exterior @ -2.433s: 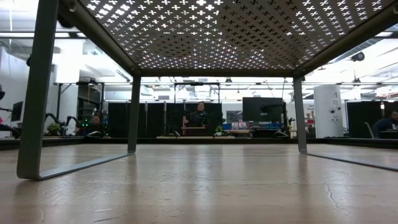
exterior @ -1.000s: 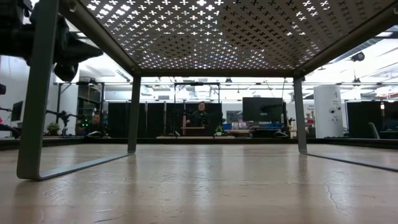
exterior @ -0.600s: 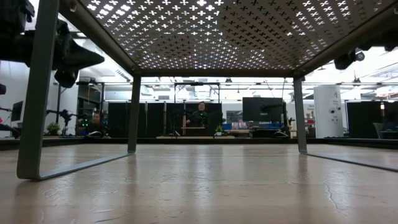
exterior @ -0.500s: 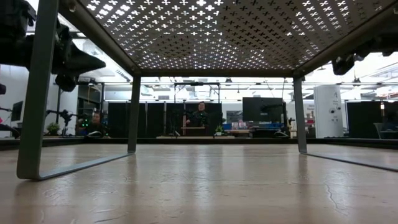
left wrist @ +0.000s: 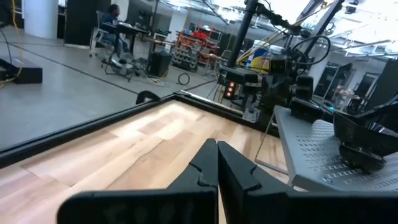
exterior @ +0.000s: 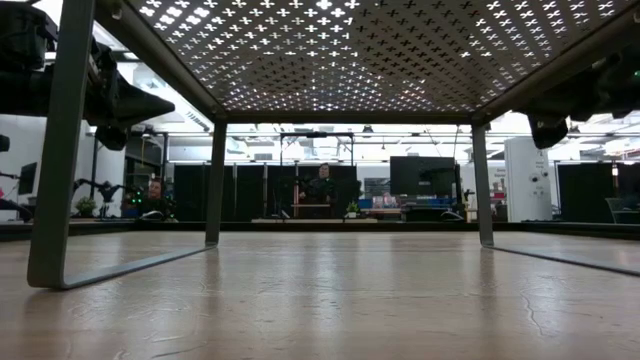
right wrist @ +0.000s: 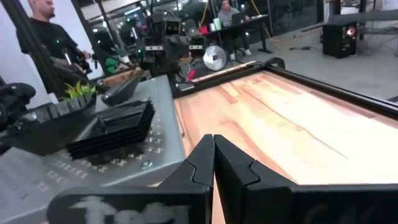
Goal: Pick & Place Mini shaped plates
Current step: Return to Home Position
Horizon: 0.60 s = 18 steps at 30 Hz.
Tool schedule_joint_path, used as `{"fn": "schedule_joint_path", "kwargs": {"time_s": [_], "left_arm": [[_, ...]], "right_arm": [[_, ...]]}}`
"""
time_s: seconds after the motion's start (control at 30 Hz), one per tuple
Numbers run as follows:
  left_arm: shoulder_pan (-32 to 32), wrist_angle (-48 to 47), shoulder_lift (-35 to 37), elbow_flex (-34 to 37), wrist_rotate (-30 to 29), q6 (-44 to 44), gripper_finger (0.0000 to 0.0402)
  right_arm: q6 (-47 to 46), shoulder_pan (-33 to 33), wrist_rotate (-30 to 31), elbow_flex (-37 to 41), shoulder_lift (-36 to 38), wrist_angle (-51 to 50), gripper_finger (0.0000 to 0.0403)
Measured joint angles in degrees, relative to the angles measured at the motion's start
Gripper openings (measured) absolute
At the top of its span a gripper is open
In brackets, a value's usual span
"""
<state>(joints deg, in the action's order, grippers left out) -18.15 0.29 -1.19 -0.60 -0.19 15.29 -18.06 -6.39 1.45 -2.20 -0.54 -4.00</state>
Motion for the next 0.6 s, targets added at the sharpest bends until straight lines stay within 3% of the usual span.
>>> {"fn": "schedule_joint_path", "kwargs": {"time_s": [0.6], "left_arm": [[0.0, 0.2, -0.5, 0.2, -0.1, 0.3, 0.0000]], "right_arm": [[1.7, 0.0, -0.3, 0.1, -1.1, 0.5, 0.0008]]}}
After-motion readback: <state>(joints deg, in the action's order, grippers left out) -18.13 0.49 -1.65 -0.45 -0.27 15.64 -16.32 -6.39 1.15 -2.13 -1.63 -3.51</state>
